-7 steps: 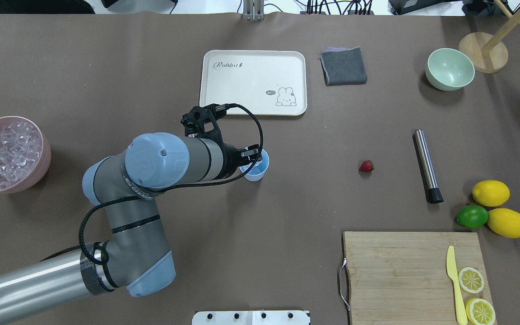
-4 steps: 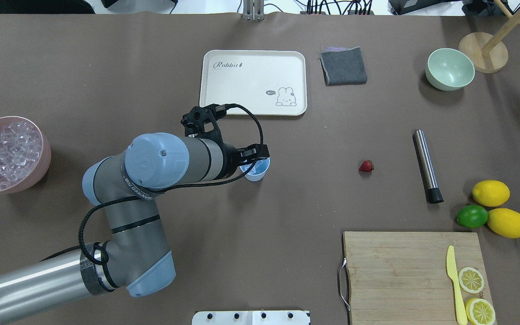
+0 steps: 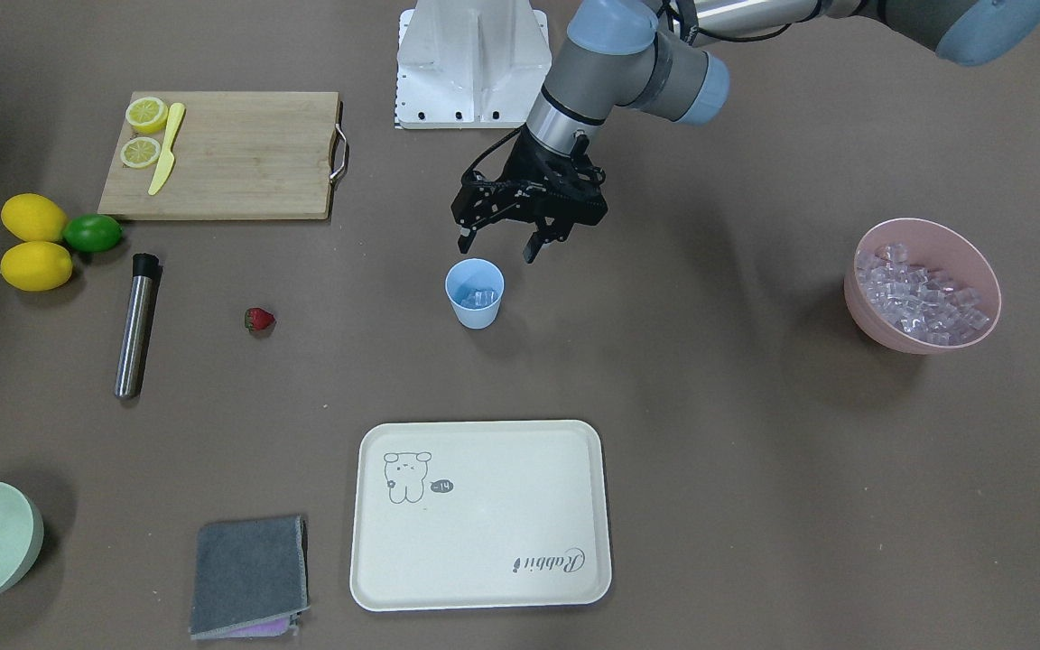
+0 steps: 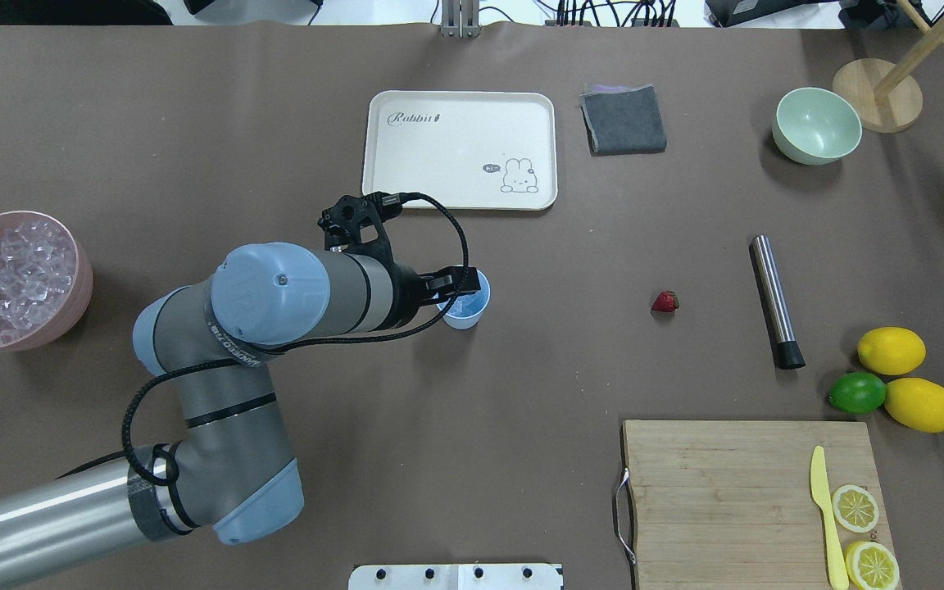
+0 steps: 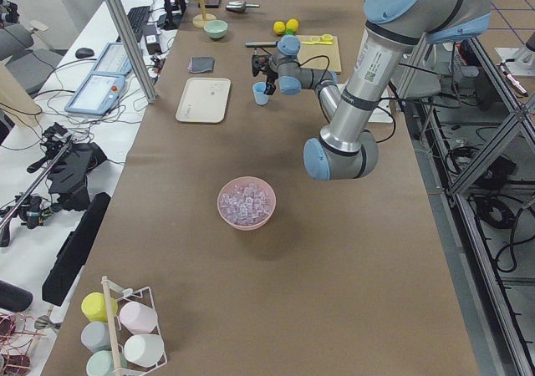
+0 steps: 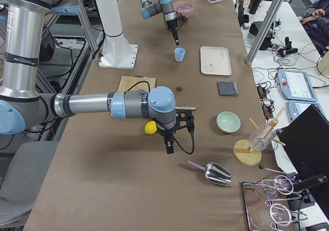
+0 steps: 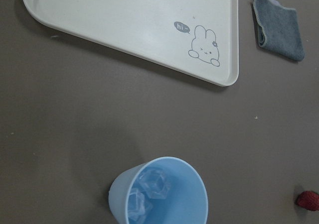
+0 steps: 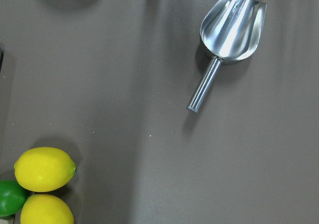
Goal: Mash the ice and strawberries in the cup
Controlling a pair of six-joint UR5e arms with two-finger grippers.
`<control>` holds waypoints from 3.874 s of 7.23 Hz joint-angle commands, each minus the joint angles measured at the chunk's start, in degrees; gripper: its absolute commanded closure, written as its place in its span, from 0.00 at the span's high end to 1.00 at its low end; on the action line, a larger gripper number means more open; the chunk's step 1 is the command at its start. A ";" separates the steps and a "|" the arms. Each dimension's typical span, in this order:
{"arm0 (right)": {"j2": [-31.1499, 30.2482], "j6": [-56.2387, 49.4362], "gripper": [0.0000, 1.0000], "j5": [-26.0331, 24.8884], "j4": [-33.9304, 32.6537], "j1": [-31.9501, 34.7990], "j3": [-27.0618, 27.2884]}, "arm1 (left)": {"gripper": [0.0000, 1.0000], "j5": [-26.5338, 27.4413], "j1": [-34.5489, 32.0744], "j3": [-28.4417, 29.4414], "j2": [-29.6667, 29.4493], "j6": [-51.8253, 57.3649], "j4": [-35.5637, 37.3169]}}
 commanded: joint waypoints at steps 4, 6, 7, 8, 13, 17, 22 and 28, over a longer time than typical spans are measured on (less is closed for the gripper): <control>-0.18 0.00 1.00 0.00 -0.03 0.00 -0.09 | 0.99 -17.95 -17.04 -17.85 19.21 34.70 23.91; -0.18 0.00 1.00 0.09 0.06 0.00 0.09 | 0.99 -25.78 -30.74 -17.77 31.68 57.10 23.73; -0.18 0.52 1.00 0.09 -0.03 0.00 1.13 | 0.99 -28.43 -37.25 -15.50 37.23 70.52 23.82; -0.18 1.75 1.00 0.52 -0.21 0.00 2.45 | 0.99 -28.81 -44.19 -12.09 38.68 79.36 24.34; 7.35 32.28 1.00 -0.51 -0.03 -18.93 9.67 | 0.99 -36.02 -55.07 -6.17 42.64 86.13 24.34; 24.91 58.50 1.00 -13.95 -0.03 -41.79 2.67 | 0.99 -36.28 -60.25 -6.08 44.67 86.13 25.84; 32.17 61.16 1.00 -22.84 14.25 -52.20 -10.25 | 0.99 -36.37 -60.34 -5.99 45.46 86.13 25.31; 31.20 66.79 0.90 -24.60 15.61 -55.27 -11.78 | 0.99 -36.37 -60.26 -6.16 45.37 86.13 25.13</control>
